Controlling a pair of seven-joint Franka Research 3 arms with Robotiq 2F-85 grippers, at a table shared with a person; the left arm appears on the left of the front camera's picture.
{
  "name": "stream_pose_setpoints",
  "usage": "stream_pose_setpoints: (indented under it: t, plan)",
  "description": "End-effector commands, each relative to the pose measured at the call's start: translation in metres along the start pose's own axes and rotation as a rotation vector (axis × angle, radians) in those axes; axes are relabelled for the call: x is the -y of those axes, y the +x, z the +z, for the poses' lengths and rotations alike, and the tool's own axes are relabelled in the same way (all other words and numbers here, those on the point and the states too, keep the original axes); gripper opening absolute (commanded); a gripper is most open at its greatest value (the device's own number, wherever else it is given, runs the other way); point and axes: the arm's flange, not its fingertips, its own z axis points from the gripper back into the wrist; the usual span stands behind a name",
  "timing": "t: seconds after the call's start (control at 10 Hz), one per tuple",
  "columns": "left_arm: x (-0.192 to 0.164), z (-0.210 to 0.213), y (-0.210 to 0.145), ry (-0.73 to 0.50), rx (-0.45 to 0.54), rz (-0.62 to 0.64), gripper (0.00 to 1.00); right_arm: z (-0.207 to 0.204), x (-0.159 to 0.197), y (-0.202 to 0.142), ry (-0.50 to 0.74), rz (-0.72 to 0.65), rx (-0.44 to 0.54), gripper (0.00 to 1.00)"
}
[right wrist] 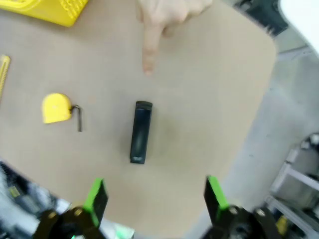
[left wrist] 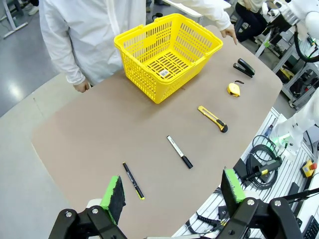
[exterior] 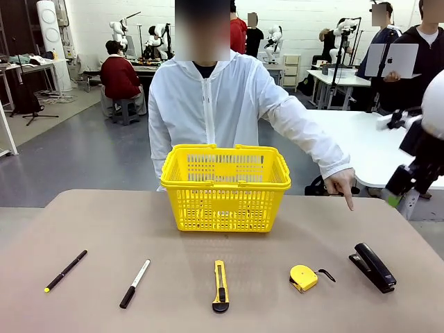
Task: Place the items the person wants into the basket.
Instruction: Pick up the item the person points to and place it in the Market Basket.
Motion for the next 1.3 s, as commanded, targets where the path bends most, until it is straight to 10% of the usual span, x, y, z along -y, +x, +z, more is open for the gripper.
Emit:
stream_pose_setpoints:
  t: [0.0, 1.2]
  plan:
    - [-0.001, 0.000, -0.003, -0.002, 0.009, -0.010, 1.00, -0.043, 0.001, 0.007, 0.070, 0.021, 0.059, 1.00]
    - [-0.001, 0.000, -0.003, -0.002, 0.009, -0.010, 1.00, -0.167, 0.014, 0.010, 0.194, 0.008, -0.055, 1.00]
